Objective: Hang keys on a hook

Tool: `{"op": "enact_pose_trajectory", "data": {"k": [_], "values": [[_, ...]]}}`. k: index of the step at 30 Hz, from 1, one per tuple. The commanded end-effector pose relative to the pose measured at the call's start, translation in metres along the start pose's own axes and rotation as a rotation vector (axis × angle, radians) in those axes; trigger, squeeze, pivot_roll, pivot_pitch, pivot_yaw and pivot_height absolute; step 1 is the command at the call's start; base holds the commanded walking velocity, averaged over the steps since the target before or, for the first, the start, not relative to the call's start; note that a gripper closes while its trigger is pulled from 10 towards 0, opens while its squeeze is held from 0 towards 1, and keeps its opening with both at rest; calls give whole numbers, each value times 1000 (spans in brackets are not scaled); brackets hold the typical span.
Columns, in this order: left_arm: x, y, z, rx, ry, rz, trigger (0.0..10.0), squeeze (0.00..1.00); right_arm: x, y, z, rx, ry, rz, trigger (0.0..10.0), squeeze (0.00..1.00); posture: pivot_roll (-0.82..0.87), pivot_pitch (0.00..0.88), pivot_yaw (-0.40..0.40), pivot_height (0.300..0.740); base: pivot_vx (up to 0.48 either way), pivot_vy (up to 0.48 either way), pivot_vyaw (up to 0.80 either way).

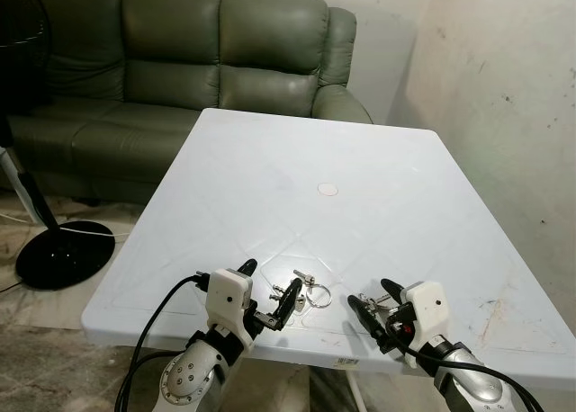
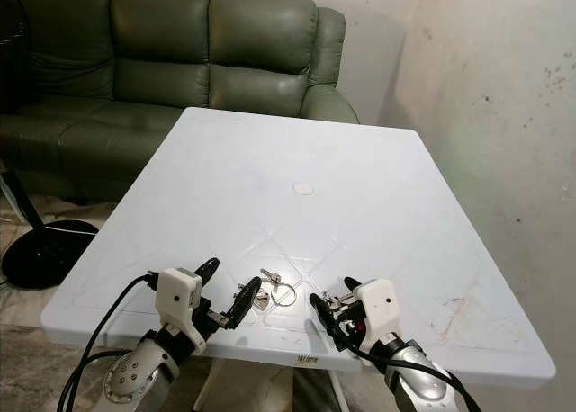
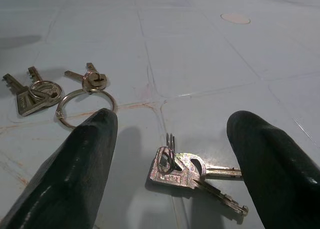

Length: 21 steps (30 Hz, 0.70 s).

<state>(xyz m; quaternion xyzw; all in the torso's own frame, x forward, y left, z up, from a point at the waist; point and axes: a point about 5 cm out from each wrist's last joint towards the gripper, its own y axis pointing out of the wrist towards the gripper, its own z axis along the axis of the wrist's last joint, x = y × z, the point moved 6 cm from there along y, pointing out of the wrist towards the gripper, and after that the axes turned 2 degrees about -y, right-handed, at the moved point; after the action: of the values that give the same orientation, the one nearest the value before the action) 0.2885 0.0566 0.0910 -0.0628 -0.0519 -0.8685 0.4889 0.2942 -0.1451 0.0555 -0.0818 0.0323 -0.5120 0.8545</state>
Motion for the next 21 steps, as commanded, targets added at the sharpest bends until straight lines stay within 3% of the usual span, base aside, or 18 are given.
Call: {"op": "enact_pose_trajectory", "data": {"k": [1, 3, 4, 5, 6, 7, 9, 21], "values": [[3, -1, 2, 4, 12, -10, 10000, 0, 1, 0, -2, -12, -3, 8, 10000, 0, 30, 8, -89, 740, 0, 0, 0], [3, -2, 2, 3, 7, -9, 10000, 0, -1, -1, -5, -20, -5, 10, 9412, 0, 32, 12, -91, 740, 0, 0, 0], [4, -3, 2, 2, 8, -9, 10000, 0, -1, -1, -5, -19, -4, 13, 5059, 0, 32, 12, -91, 740, 0, 0, 0], [4, -3, 2, 2, 8, -9, 10000, 0, -1, -1, -5, -19, -4, 13, 5059, 0, 32, 12, -91, 740, 0, 0, 0], [4, -3, 2, 1, 7, -8, 10000, 0, -1, 0, -6, -19, -1, 7, 2510, 0, 32, 16, -93, 740, 0, 0, 0], [4, -3, 1, 1, 5, -7, 10000, 0, -1, 0, -6, -20, 0, 1, 2510, 0, 32, 16, -93, 740, 0, 0, 0], [4, -3, 2, 1, 5, -5, 10000, 0, -4, 0, -5, -11, 8, 20, 0, 0, 34, 18, -93, 740, 0, 0, 0], [3, -4, 3, 2, 0, 5, 10000, 0, -4, 6, -6, -20, 23, -27, 0, 0, 44, 30, -94, 740, 0, 0, 0]]}}
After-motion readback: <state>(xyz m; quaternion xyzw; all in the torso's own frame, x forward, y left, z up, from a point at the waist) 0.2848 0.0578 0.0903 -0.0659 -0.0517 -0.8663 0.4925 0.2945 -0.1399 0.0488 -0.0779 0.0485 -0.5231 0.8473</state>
